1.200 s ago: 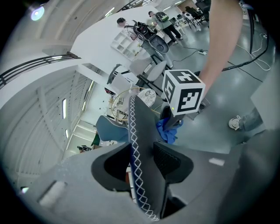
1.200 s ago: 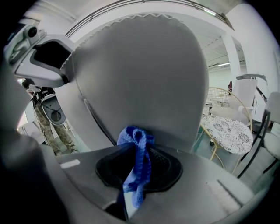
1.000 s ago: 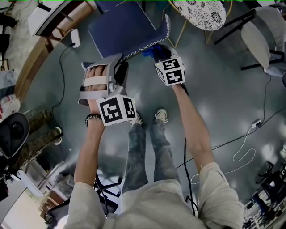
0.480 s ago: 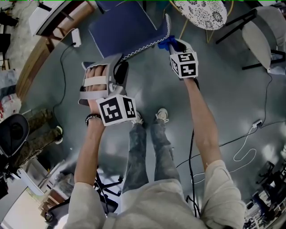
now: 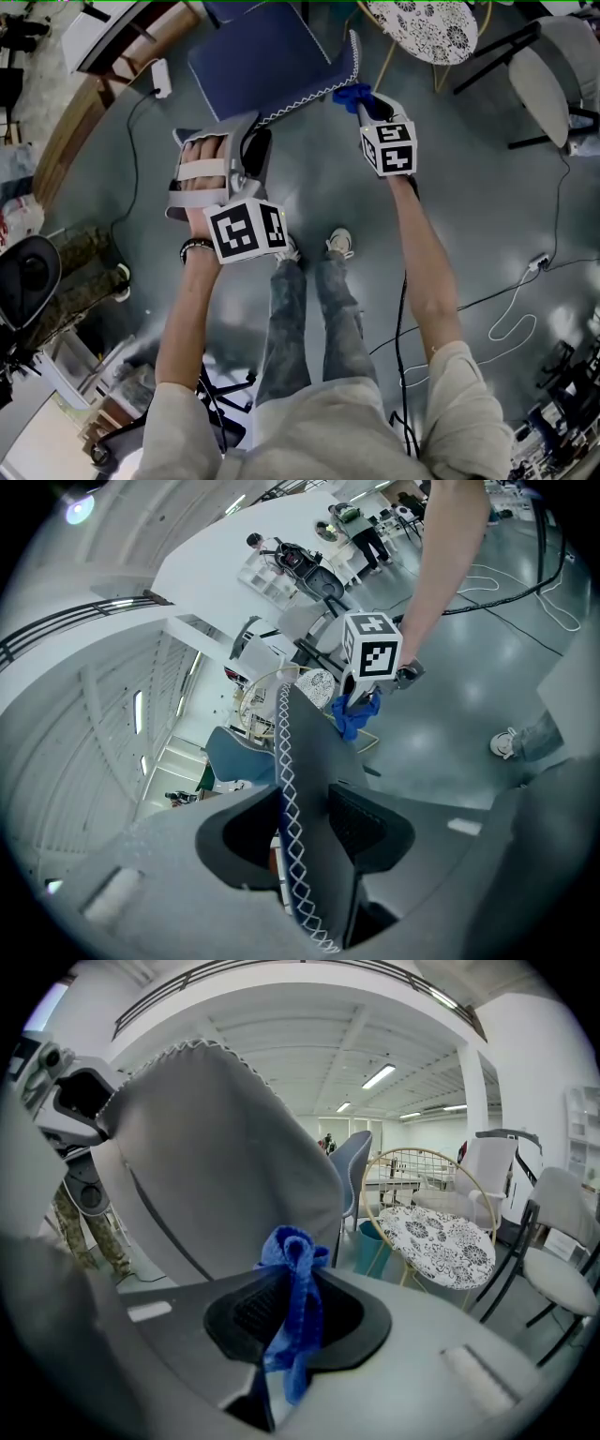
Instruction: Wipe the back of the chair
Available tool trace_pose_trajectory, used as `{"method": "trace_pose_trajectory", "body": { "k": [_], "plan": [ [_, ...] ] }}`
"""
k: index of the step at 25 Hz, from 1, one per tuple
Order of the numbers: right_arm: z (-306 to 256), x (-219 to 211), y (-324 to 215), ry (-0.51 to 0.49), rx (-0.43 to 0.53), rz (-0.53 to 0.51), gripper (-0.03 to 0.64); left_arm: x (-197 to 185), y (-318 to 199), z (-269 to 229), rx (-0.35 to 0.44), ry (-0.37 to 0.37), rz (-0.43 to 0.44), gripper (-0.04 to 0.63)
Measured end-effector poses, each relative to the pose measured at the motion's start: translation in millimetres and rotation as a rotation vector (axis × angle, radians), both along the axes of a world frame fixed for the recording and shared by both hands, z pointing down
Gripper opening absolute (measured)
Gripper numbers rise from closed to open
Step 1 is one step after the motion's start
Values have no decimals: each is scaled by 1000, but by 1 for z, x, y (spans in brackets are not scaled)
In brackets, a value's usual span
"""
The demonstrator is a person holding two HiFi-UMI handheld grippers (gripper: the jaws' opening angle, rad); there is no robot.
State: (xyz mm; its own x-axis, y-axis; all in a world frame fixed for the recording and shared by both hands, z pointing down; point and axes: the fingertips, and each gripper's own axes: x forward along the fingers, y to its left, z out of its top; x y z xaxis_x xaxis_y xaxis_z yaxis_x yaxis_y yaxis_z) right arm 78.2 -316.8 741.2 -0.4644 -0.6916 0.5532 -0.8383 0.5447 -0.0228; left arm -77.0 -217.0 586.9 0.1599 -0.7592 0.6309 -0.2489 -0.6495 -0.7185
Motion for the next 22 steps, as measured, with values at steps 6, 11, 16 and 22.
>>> {"method": "trace_pose_trajectory", "body": {
  "k": [6, 11, 16, 22],
  "plan": [
    [-8, -9, 35, -45, 11, -4, 55, -1, 0, 1, -9, 9, -4, 164],
    [-15, -17, 58, -65, 17, -29, 55, 3, 0, -6, 6, 55, -6, 164],
    [-43, -10, 73, -102, 55, 3, 55, 5, 4, -41, 83, 342, -63, 164],
    [-76, 19, 90, -124, 103, 83, 55, -11, 6, -66, 100, 672, -178, 96]
  ]
}}
